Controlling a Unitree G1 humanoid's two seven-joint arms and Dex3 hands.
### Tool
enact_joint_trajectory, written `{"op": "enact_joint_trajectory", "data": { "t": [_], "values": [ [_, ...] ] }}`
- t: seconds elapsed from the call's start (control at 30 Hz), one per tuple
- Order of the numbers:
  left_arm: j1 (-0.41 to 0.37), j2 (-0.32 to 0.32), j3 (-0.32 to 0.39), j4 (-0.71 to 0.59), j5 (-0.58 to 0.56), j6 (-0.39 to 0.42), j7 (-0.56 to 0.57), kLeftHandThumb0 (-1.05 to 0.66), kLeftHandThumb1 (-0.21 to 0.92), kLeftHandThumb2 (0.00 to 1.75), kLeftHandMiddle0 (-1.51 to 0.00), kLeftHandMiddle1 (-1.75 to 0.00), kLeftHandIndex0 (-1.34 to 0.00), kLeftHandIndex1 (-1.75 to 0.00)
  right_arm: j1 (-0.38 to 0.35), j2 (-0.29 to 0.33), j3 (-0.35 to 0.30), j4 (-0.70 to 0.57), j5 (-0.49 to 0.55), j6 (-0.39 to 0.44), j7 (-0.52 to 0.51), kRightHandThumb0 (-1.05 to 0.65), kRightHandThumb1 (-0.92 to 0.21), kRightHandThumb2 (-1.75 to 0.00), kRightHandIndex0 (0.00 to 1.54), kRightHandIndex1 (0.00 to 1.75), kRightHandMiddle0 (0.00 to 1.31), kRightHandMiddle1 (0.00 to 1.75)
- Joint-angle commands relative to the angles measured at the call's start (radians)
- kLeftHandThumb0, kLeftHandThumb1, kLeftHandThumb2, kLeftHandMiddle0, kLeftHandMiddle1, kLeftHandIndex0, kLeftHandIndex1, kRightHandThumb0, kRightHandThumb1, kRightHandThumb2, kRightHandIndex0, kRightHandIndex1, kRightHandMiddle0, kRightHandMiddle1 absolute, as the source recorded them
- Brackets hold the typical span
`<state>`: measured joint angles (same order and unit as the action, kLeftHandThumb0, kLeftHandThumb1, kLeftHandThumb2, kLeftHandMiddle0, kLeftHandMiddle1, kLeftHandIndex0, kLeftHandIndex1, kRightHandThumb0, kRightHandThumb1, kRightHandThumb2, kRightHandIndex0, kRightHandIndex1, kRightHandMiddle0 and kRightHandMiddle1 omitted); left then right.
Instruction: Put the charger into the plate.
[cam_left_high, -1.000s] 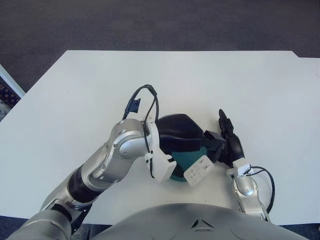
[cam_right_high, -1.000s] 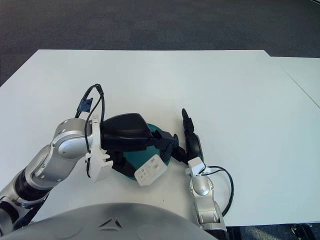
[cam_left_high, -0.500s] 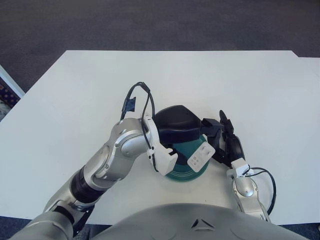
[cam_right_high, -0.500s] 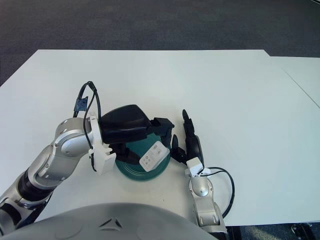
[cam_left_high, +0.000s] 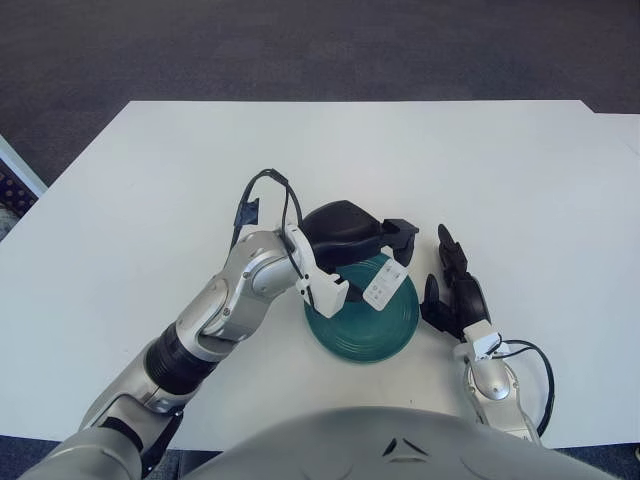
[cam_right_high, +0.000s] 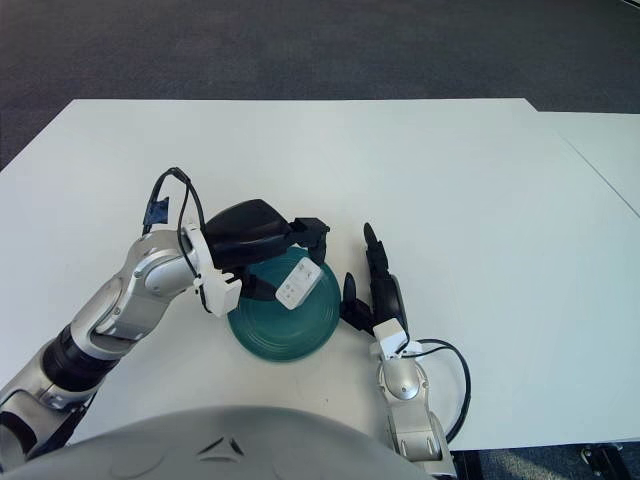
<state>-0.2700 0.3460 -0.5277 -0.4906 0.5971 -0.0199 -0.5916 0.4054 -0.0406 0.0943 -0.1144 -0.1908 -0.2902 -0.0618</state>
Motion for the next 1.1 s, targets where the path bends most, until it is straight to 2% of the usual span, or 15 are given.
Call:
{"op": "enact_joint_trajectory", "data": {
  "t": [0.0,0.27,0.73,0.9,1.07],
  "values": [
    [0.020,-0.009,0.024,0.033,-0.024,-0.024,0.043,-0.49,0.25,1.39,-1.11,-1.75,-0.66,-1.75,0.001,-0.006,-0.004,0.061,0.033,-0.013,0.019,-1.00,-0.92,-0.95,0.00,0.00,0.00,0.00],
    [0.030,-0.017,0.038,0.083,-0.011,-0.053,0.091,-0.49,0.26,1.38,-1.11,-1.75,-0.65,-1.75,-0.012,-0.012,-0.013,0.088,0.076,-0.017,0.055,-1.04,-0.92,-0.90,0.00,0.00,0.00,0.00],
    [0.053,-0.003,0.043,0.110,-0.025,-0.049,0.076,-0.49,0.26,1.38,-1.08,-1.75,-0.65,-1.75,-0.017,0.001,-0.029,0.109,0.105,-0.014,0.048,-1.05,-0.92,-0.87,0.00,0.00,0.00,0.00],
    [0.064,-0.001,0.037,0.168,-0.014,-0.124,0.142,-0.49,0.27,1.37,-1.09,-1.75,-0.64,-1.75,-0.027,0.003,-0.038,0.127,0.141,-0.012,0.063,-1.05,-0.92,-0.86,0.00,0.00,0.00,0.00],
    [0.071,0.004,0.044,0.187,-0.018,-0.159,0.163,-0.49,0.27,1.37,-1.10,-1.75,-0.65,-1.75,-0.033,0.001,-0.044,0.140,0.163,-0.012,0.076,-1.05,-0.92,-0.87,0.00,0.00,0.00,0.00]
  ]
}}
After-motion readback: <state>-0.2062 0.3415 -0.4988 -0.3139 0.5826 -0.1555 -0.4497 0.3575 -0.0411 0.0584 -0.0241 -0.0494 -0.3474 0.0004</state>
